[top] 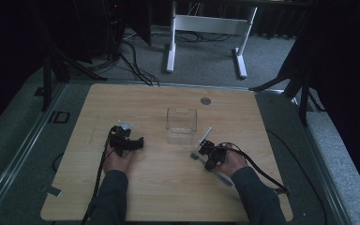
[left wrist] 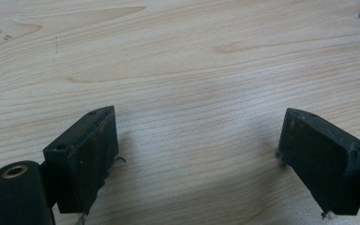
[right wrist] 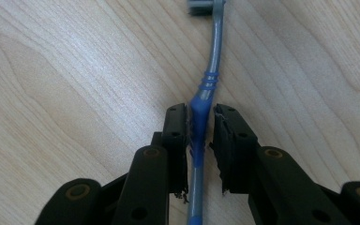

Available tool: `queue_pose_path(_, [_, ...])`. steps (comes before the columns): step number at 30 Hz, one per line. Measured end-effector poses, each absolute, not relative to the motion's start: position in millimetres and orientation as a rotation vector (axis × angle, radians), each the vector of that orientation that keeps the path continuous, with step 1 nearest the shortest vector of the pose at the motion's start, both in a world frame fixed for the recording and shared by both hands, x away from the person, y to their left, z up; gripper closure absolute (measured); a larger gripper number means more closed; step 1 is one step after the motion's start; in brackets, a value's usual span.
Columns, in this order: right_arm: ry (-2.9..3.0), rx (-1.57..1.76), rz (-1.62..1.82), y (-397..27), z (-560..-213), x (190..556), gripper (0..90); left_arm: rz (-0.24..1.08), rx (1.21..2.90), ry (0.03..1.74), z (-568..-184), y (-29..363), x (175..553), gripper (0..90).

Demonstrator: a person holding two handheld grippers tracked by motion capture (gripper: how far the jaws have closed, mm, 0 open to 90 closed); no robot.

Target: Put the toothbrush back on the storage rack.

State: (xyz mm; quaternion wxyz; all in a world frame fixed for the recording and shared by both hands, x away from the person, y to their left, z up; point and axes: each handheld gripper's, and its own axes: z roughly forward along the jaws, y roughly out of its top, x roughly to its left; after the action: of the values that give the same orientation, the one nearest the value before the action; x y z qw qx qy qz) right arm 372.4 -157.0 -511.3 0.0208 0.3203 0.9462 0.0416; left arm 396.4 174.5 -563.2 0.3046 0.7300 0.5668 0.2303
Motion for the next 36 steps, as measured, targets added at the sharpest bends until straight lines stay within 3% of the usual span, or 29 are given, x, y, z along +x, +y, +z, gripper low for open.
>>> queue_pose_path(36, [2.922,1.006,0.186,-160.2,-506.6,371.1,81.0,0.610,1.933,1.501,-563.2,174.5,396.4,12.4])
